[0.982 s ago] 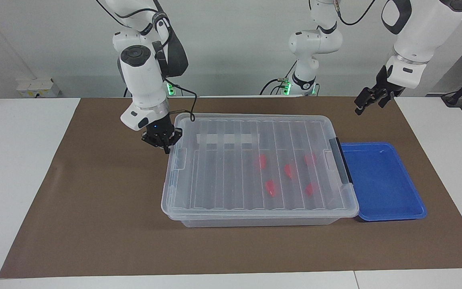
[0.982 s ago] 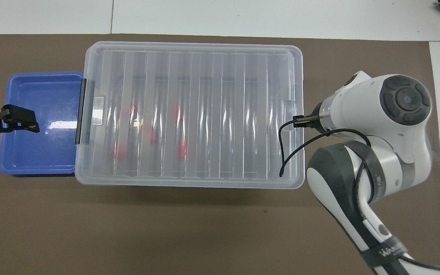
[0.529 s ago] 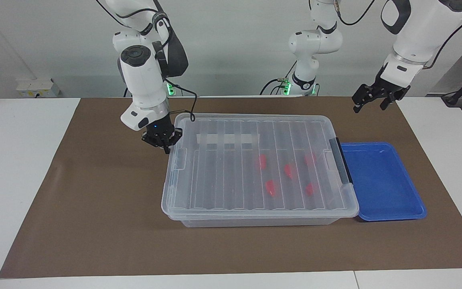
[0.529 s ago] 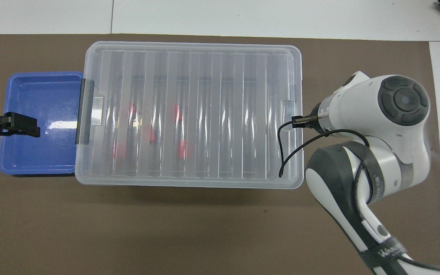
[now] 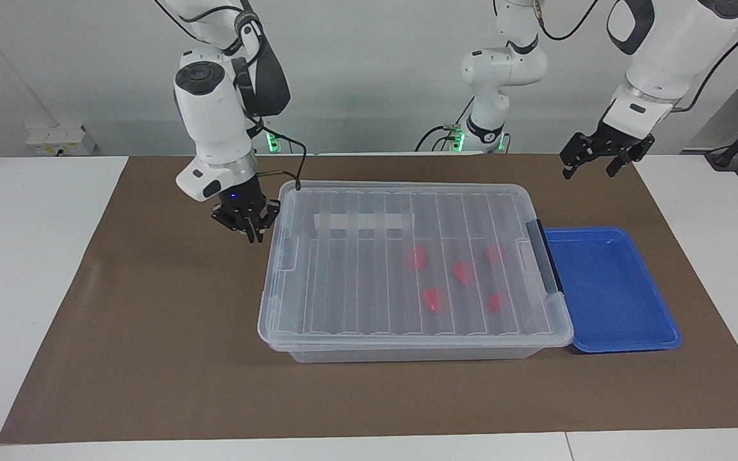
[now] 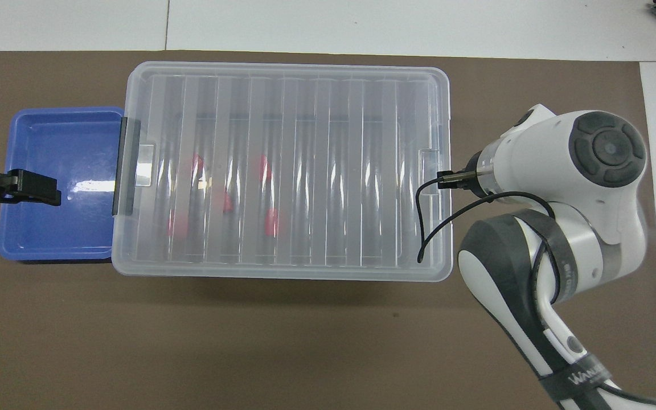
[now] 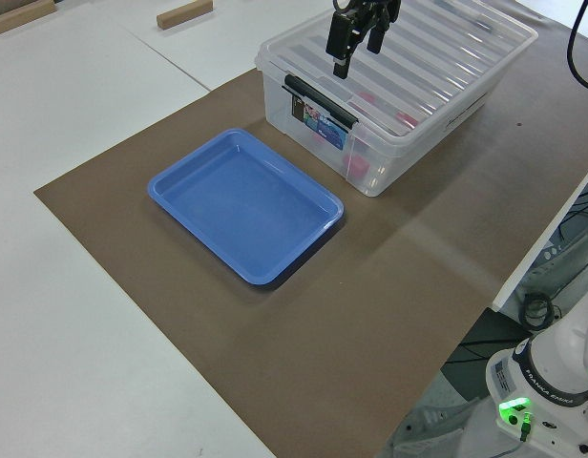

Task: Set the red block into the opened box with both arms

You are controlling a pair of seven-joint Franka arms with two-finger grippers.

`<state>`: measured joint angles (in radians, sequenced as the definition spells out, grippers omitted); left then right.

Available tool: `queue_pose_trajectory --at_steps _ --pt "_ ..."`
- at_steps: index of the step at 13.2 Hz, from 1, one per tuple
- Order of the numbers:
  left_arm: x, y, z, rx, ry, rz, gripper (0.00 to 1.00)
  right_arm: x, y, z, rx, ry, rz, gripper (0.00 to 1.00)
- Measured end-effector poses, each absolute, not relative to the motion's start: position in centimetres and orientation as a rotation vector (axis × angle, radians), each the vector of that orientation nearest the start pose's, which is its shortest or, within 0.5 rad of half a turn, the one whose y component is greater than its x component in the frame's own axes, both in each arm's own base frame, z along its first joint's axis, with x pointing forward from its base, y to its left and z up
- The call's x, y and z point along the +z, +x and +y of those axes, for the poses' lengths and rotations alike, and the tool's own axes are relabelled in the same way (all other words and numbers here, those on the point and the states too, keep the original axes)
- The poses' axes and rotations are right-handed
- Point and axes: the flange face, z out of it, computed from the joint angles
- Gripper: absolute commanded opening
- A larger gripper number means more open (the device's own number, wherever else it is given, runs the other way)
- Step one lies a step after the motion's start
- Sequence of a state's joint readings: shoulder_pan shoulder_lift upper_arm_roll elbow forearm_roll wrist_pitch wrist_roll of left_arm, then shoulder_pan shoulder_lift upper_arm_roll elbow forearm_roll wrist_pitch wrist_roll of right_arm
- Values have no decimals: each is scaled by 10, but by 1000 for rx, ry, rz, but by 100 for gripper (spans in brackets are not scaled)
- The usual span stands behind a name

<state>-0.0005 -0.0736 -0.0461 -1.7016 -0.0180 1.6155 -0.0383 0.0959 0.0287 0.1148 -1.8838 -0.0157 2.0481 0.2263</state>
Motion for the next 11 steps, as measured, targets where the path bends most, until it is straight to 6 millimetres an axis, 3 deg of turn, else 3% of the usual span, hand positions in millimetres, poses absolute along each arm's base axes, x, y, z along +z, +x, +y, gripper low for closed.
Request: queue_pose_trajectory --at_steps 4,6,11 --pt "607 534 -27 10 -3155 72 100 538 557 56 -192 -3130 191 100" --pt "608 535 -25 -4 -3155 77 100 557 556 34 -208 -3127 253 100" --pt "608 535 -24 -9 -3156 73 100 605 555 49 -121 -3133 274 100"
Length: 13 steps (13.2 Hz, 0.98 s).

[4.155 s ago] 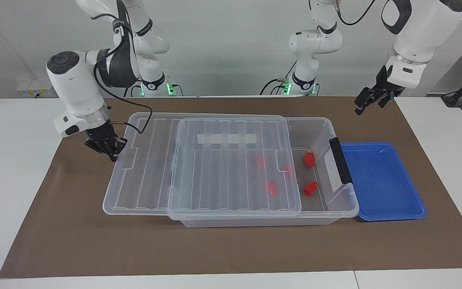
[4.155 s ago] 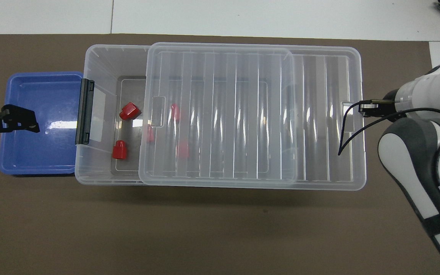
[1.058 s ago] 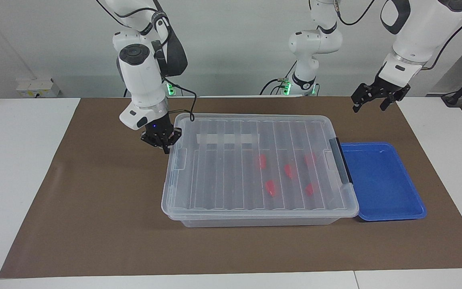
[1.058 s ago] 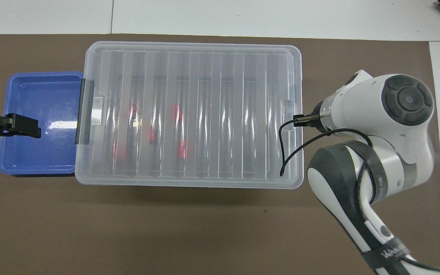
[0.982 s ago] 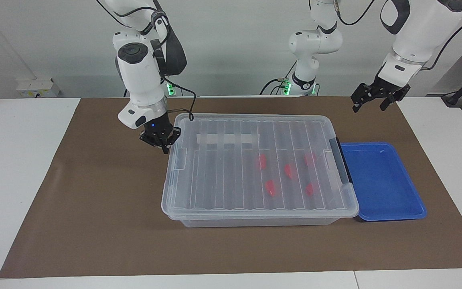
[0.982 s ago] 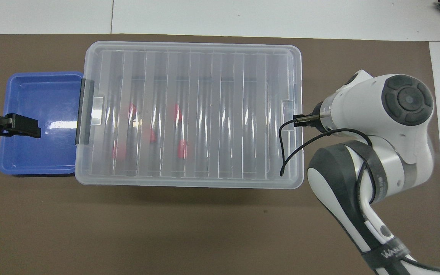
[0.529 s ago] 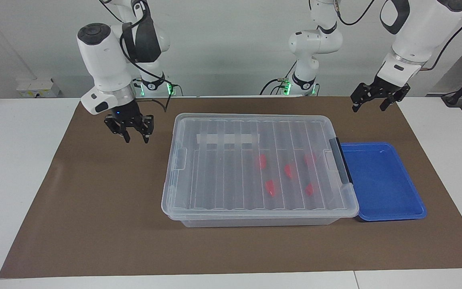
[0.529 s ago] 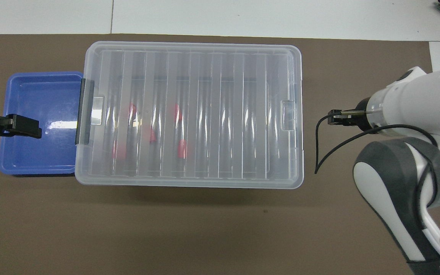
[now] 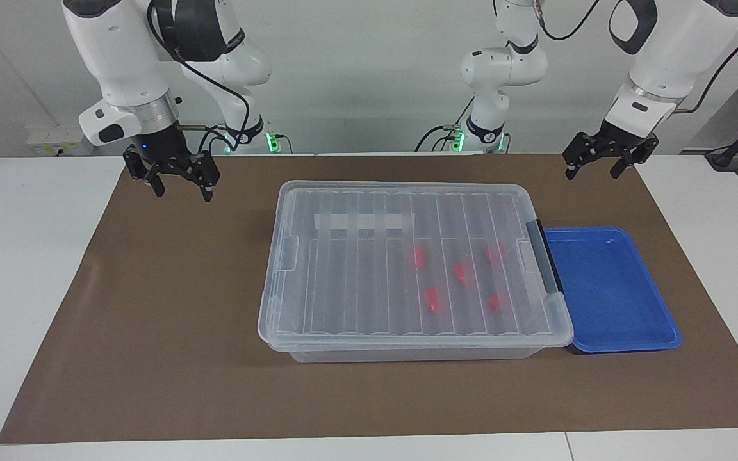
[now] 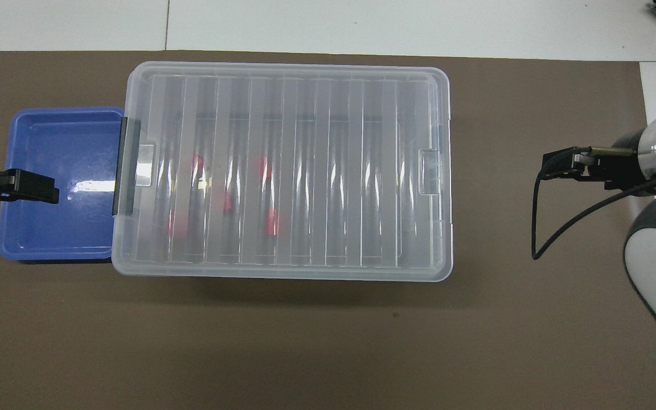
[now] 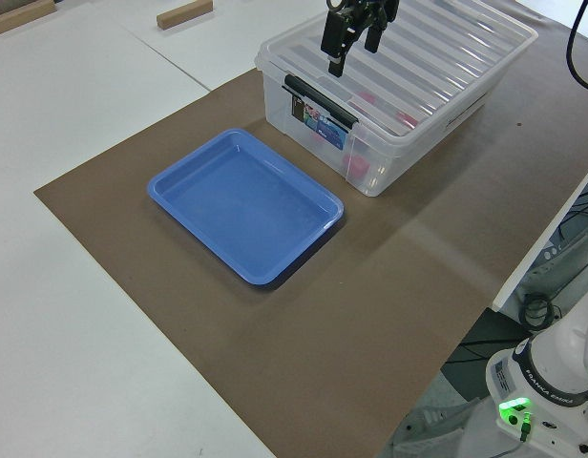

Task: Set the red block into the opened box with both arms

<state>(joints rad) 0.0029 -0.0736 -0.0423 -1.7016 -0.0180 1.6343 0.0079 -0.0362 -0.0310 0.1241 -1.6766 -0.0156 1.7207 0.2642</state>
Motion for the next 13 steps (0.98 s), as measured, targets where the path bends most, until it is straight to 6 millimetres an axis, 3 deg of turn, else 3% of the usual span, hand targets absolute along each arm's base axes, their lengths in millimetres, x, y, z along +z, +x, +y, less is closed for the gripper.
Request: queue_pose_trajectory --at_steps 4,13 --pt "608 535 -23 -9 -3156 70 100 626 557 83 -65 -3144 257 100" --pt "608 535 -25 -9 -3155 77 100 628 557 71 -48 -3144 292 100"
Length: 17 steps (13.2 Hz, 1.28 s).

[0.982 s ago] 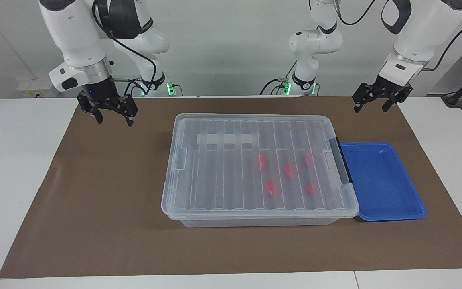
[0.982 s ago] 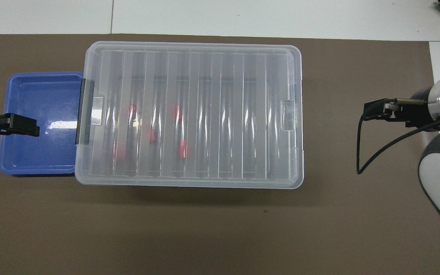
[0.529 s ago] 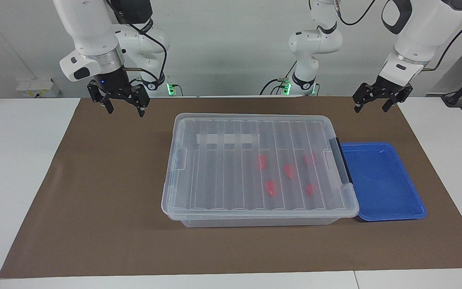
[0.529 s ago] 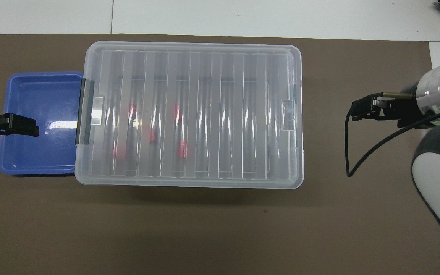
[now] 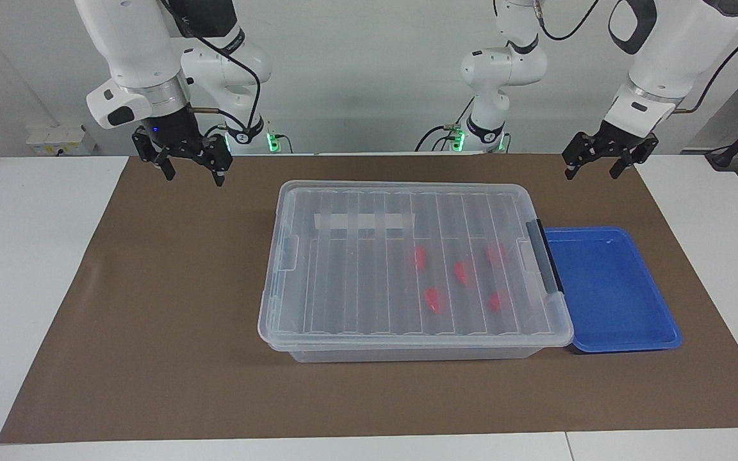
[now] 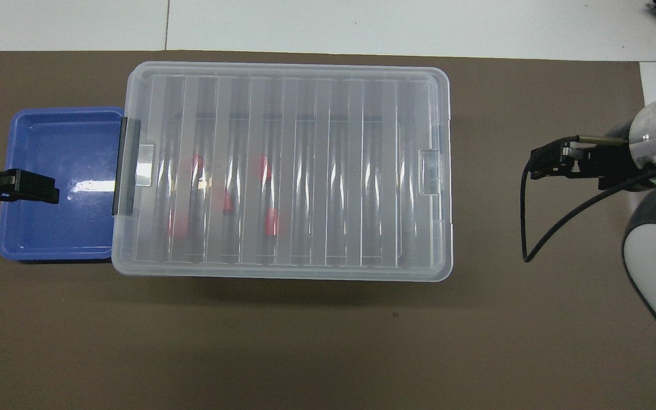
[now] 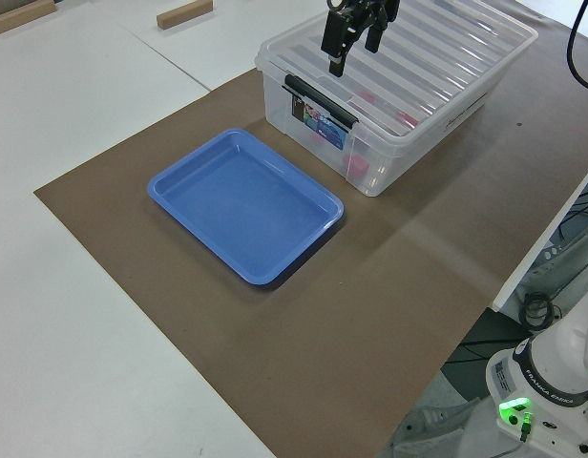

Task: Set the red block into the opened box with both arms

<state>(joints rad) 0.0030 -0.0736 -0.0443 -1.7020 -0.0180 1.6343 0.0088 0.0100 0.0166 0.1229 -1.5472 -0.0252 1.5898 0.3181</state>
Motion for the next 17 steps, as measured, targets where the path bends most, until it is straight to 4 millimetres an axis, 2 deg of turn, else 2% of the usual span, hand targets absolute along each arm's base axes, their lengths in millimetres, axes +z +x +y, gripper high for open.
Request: queue_pose_trajectory --at_steps 2,6,10,17 --pt "608 535 -25 -9 -3155 79 100 629 554 68 -16 -3150 296 100" --pt "608 535 -25 -9 -3155 79 100 630 552 46 9 -3153 305 100" --pt "608 535 -22 -9 -3156 71 100 632 544 53 20 -3158 278 100" --pt "608 535 -22 -9 -3156 71 100 627 541 38 42 -3157 300 100"
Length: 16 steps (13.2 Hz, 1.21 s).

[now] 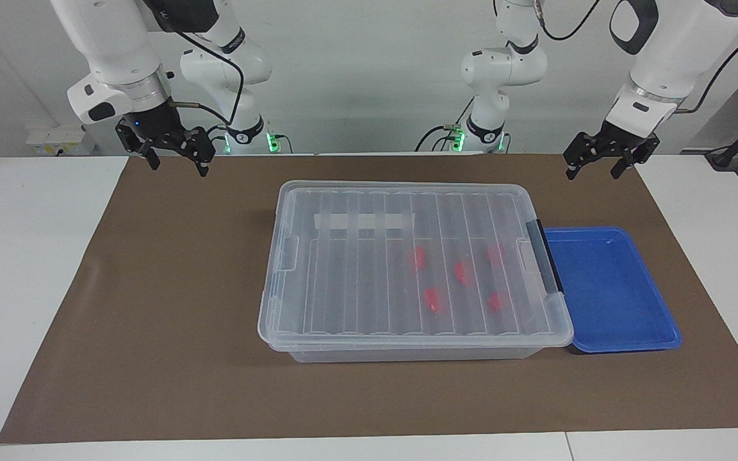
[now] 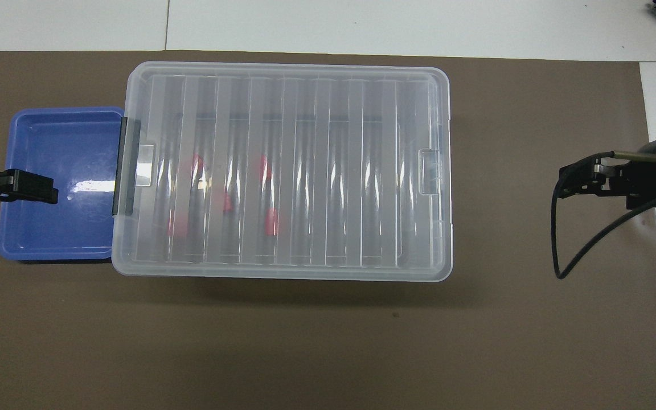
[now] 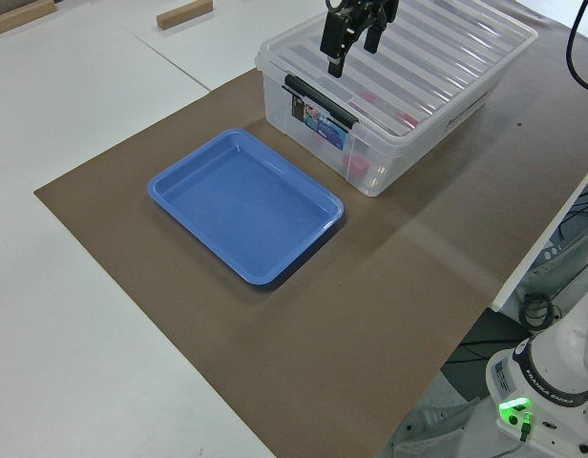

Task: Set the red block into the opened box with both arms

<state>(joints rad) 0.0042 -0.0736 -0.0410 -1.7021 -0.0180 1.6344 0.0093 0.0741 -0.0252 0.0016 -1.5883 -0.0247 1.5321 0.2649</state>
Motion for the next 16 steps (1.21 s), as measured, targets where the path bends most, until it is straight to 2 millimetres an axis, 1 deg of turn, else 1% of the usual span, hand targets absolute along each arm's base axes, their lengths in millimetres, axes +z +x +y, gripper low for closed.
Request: queue_pose_trajectory --at_steps 5,16 --pt "608 535 -22 -9 -3156 71 100 623 540 26 58 -3153 285 100" --pt "608 535 -22 -9 -3156 76 100 622 540 29 62 -3154 271 100"
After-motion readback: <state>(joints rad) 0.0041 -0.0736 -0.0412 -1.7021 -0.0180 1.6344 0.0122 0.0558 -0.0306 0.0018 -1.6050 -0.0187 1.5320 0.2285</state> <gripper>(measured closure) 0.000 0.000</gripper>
